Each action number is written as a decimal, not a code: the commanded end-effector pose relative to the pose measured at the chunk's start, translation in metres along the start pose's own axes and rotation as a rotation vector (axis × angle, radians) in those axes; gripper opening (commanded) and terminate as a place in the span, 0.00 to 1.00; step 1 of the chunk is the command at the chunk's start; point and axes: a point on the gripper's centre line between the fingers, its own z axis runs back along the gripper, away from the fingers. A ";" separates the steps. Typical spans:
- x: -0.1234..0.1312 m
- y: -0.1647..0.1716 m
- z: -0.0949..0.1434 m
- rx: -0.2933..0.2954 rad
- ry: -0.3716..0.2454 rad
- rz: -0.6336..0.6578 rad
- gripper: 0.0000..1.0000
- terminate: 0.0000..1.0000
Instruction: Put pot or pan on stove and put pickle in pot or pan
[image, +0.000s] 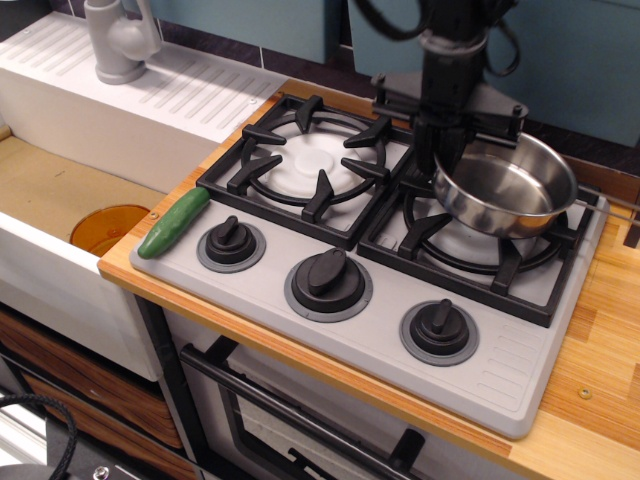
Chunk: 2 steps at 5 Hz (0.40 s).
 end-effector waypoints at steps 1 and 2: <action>0.025 0.005 0.053 -0.020 -0.044 -0.021 0.00 0.00; 0.033 0.028 0.056 -0.028 -0.035 -0.072 0.00 0.00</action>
